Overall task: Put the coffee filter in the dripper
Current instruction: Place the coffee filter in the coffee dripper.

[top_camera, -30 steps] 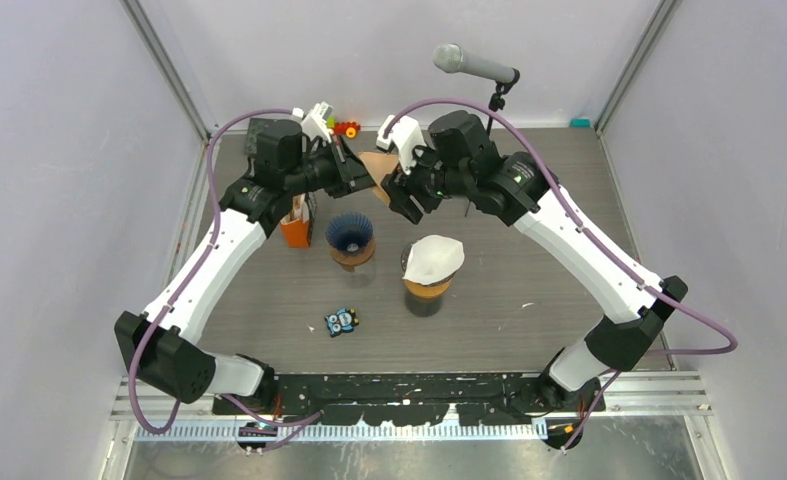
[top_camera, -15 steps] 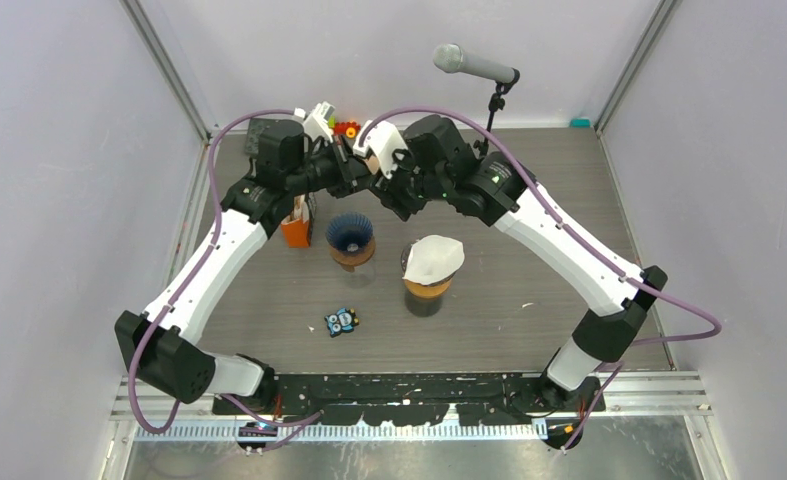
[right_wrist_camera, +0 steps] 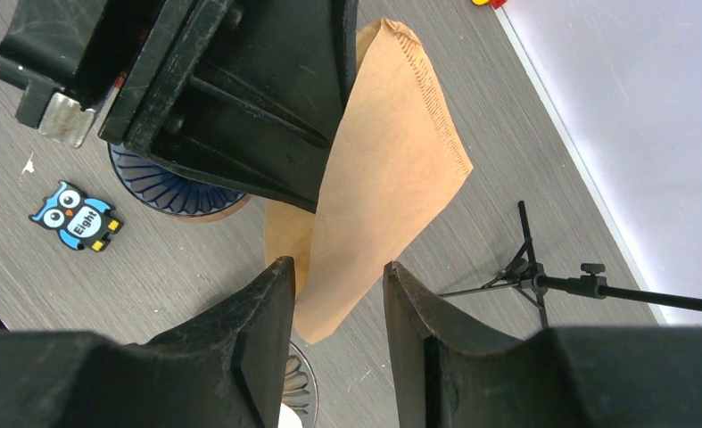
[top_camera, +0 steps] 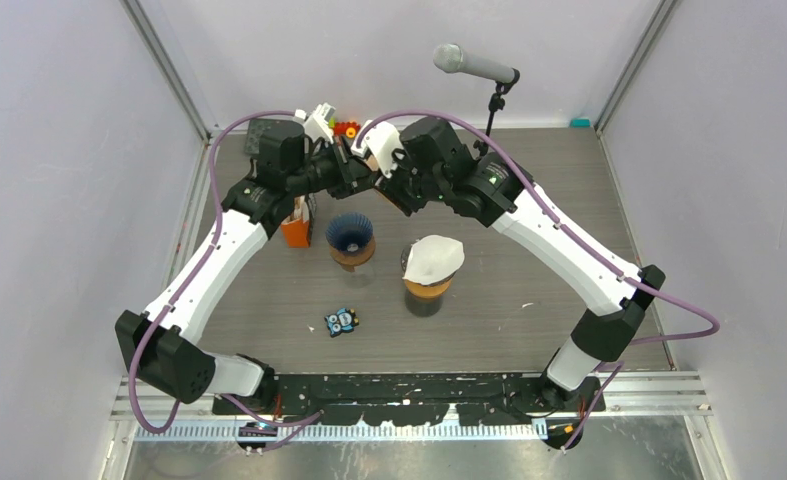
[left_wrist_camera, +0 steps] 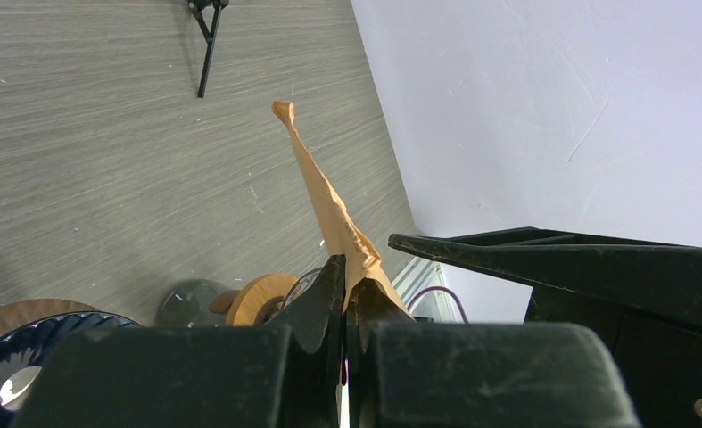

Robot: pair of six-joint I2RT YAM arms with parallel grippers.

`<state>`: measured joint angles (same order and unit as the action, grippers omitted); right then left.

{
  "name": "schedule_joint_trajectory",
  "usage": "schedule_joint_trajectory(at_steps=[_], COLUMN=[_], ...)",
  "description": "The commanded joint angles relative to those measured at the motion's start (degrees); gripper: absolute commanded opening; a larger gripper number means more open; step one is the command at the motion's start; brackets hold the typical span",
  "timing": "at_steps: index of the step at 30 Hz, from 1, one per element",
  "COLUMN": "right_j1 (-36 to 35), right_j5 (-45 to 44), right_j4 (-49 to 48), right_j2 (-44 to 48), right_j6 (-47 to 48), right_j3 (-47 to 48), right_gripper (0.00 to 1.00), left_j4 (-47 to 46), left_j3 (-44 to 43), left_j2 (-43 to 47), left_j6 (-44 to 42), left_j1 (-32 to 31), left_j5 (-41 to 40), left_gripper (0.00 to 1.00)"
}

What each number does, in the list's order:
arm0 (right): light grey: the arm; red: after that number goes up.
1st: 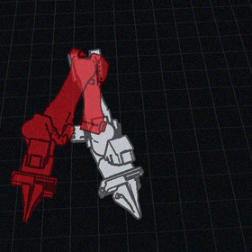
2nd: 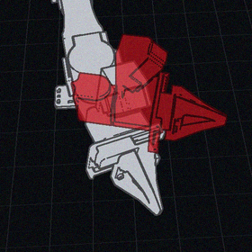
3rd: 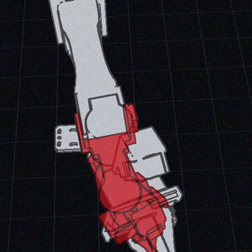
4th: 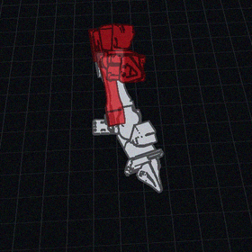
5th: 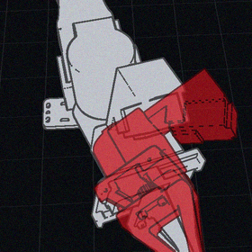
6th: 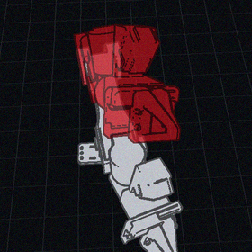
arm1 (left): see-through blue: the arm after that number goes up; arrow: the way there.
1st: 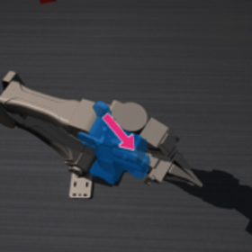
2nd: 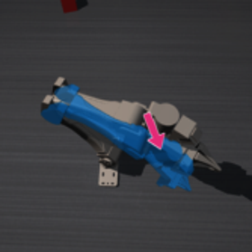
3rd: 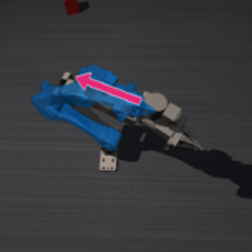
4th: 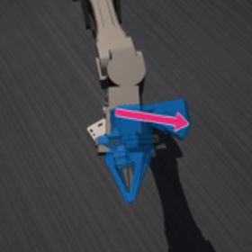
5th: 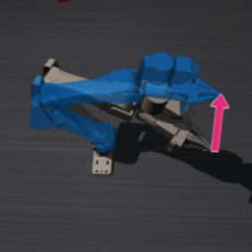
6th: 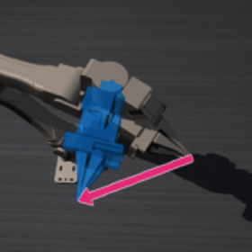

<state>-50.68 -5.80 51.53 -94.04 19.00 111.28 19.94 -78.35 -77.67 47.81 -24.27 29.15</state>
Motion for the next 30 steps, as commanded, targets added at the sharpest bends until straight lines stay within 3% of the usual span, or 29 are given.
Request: schedule_joint_trajectory(at_steps=[1,18,30], right_j1=[-0.30,-5.44,-5.61], right_j5=[-2.02,-17.83,-23.67], right_j4=[-1.16,-3.02,-6.77], right_j2=[1.17,-1.86,-2.26], right_j6=[0.20,1.98,1.22], right_j3=[2.59,3.73,-0.15], right_gripper=[0.46,0.42,0.32], left_j4=[-2.56,0.09,0.04], left_j3=[-0.06,-2.48,-2.60], left_j2=[0.58,-1.13,0.19], left_j6=[-0.09,-4.07,-4.98], left_j1=[-0.25,-1.57,-1.57], left_j5=[1.34,-0.19,-0.58], left_gripper=[0.00,0.00,0.00])
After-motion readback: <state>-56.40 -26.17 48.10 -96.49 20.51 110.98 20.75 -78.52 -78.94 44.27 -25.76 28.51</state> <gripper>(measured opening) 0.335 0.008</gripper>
